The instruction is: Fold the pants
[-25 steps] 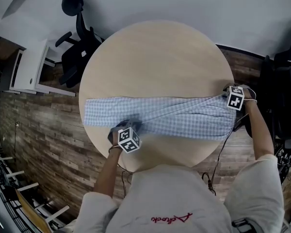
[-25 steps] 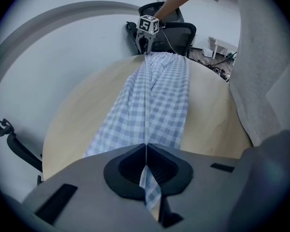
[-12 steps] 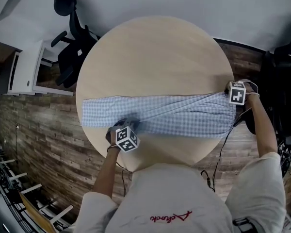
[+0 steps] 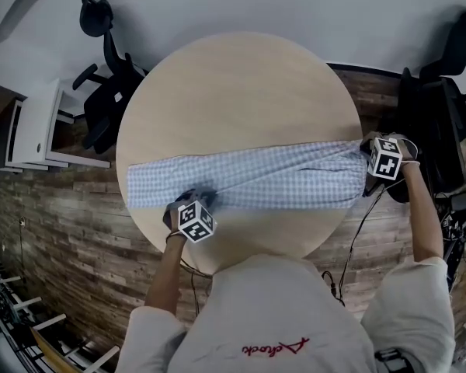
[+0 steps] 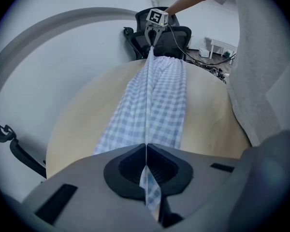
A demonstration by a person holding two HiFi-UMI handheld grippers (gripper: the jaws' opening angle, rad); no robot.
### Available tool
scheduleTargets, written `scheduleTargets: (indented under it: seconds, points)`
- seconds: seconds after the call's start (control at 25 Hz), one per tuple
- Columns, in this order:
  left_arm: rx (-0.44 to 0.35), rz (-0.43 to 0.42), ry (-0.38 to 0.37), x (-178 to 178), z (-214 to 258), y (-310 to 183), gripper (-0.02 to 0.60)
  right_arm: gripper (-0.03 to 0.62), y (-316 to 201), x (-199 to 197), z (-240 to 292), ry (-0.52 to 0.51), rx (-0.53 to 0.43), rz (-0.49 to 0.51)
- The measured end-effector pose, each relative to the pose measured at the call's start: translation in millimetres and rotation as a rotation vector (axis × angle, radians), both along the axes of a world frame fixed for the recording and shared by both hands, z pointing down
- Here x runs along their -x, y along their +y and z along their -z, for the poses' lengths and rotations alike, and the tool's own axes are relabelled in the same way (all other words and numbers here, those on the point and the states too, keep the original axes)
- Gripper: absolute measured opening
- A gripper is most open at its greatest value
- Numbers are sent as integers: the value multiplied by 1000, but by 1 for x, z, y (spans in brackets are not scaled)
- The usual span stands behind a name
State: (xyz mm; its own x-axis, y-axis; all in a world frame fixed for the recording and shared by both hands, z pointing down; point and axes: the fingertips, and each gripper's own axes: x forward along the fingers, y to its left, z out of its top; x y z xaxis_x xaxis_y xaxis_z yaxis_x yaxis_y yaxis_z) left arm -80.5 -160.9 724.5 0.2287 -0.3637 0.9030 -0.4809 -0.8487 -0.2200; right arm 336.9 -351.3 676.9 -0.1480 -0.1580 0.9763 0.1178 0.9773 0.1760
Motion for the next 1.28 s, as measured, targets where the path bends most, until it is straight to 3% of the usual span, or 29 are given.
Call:
scheduleTargets:
  seconds: [0.68, 1.28]
  points:
    - [-13, -79, -18, 2, 0, 59, 35, 34, 163, -37, -34, -6, 12, -138]
    - [28, 3, -13, -8, -18, 88, 38, 41, 224, -25, -93, -51, 147, -194]
